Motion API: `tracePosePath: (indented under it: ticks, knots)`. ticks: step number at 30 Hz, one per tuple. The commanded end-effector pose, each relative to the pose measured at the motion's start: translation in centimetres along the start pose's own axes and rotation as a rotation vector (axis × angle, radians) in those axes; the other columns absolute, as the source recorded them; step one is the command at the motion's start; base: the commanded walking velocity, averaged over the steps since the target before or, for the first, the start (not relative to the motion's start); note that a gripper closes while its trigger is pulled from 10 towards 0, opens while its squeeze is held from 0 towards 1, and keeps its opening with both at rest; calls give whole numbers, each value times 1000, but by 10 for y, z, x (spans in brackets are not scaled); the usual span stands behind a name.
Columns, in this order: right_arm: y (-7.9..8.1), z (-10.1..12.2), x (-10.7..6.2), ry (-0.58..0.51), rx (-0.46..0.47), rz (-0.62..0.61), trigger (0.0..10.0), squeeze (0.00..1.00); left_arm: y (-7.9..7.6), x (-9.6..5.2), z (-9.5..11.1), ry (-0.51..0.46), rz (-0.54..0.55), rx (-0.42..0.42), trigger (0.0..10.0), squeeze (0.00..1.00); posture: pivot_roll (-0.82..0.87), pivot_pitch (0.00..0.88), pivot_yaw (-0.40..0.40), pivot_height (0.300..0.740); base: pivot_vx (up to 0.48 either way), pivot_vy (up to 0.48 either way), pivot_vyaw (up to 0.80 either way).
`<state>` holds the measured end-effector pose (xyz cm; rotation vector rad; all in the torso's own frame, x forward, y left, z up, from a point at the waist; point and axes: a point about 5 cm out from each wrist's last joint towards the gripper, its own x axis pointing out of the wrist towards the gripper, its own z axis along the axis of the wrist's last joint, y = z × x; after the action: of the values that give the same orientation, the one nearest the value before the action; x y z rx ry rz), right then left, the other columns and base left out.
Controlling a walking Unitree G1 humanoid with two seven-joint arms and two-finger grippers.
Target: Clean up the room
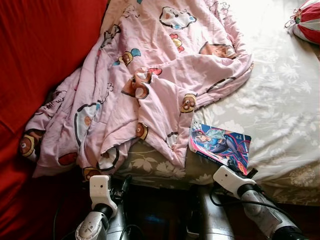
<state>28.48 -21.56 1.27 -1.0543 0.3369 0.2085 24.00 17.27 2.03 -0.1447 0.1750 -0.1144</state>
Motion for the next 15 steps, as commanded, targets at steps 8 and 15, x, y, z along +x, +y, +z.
tracePosePath:
  ticks: [8,15]
  knots:
    - [22,-16,-10,60,-5,91,10000,863,4,-9,-13,47,25,-14,10000,0,40,289,-57,583,0,0,0]
    - [22,-16,-9,61,-13,84,10000,0,4,-9,-13,47,24,-13,10000,0,41,289,-56,583,0,0,0]
